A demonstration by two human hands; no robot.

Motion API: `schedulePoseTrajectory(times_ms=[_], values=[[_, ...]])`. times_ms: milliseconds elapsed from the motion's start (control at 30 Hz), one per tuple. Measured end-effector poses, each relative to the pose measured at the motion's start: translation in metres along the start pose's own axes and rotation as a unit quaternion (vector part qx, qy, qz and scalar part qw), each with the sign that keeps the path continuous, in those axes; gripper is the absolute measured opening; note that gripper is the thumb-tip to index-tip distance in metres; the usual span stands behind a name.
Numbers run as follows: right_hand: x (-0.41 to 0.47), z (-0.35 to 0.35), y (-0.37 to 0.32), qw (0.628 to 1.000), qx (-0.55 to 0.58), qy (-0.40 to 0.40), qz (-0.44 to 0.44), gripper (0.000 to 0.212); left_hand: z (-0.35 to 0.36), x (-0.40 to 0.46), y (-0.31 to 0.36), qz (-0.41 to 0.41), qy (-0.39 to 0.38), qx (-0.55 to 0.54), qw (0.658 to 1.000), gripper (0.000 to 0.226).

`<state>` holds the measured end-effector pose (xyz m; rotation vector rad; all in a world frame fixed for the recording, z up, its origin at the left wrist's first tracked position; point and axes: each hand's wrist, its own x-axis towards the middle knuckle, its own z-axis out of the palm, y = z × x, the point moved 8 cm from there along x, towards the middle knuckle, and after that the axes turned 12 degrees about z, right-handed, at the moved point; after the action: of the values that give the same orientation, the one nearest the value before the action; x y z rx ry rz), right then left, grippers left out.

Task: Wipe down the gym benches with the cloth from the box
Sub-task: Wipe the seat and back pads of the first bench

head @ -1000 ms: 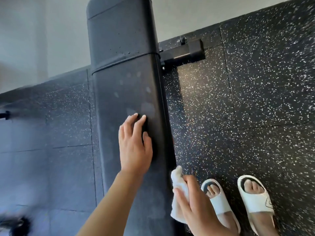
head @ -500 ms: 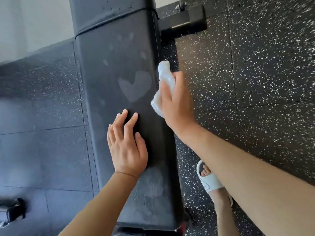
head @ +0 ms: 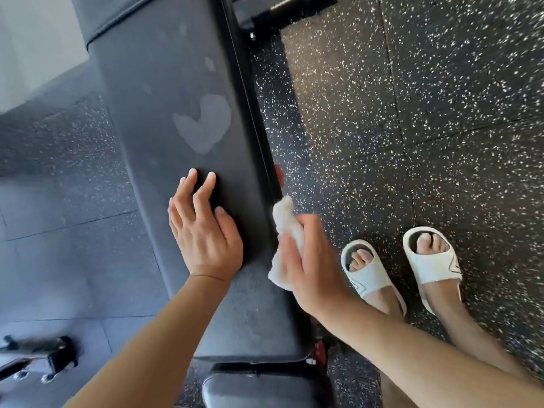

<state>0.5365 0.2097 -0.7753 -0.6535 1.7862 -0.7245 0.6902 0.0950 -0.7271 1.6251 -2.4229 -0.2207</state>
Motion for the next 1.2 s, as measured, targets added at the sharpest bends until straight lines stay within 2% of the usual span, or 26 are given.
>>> schedulePoseTrajectory(times_ms=[133, 233, 333, 433, 533, 667, 800, 933, 1033, 1133, 1200], values=[[0.095, -0.005, -0.081, 0.997, 0.009, 0.069, -0.045, 0.017, 0.0, 0.0, 0.002, 0.006, 0.004, 0.004, 1.0, 0.053], [0.118, -0.008, -0.096, 0.994, 0.024, 0.084, -0.065, 0.02, 0.0, 0.0, 0.001, -0.001, 0.004, 0.005, 1.0, 0.053], [0.073, -0.004, -0.056, 0.997, 0.027, 0.058, -0.05, 0.021, 0.0, 0.0, 0.0, -0.002, 0.003, 0.006, 1.0, 0.053], [-0.02, 0.003, 0.023, 0.999, 0.052, -0.013, 0.006, 0.016, 0.0, 0.0, 0.0, 0.004, 0.005, 0.005, 1.0, 0.053], [-0.108, 0.009, 0.091, 0.998, -0.028, -0.049, 0.033, 0.027, 0.001, 0.0, 0.0, 0.005, 0.007, 0.003, 1.0, 0.053], [-0.138, 0.007, 0.102, 0.997, -0.063, -0.039, 0.016, 0.036, 0.001, -0.002, -0.002, 0.006, 0.01, 0.006, 1.0, 0.053], [-0.07, 0.005, 0.052, 1.0, -0.029, -0.003, 0.003, 0.023, 0.003, -0.003, -0.004, 0.006, 0.01, 0.008, 1.0, 0.052], [0.041, 0.001, -0.056, 0.99, -0.057, 0.088, -0.095, 0.023, 0.002, -0.004, -0.005, 0.001, 0.016, 0.001, 1.0, 0.051], [0.092, 0.002, -0.13, 0.957, -0.154, 0.132, -0.206, 0.024, 0.0, -0.003, -0.004, -0.001, 0.011, 0.0, 1.0, 0.051], [0.101, 0.013, -0.161, 0.912, -0.285, 0.106, -0.274, 0.028, 0.0, -0.002, -0.001, 0.009, 0.005, 0.0, 1.0, 0.051], [0.083, 0.02, -0.158, 0.88, -0.337, 0.078, -0.325, 0.026, -0.001, -0.004, -0.005, -0.026, 0.015, 0.001, 1.0, 0.052]])
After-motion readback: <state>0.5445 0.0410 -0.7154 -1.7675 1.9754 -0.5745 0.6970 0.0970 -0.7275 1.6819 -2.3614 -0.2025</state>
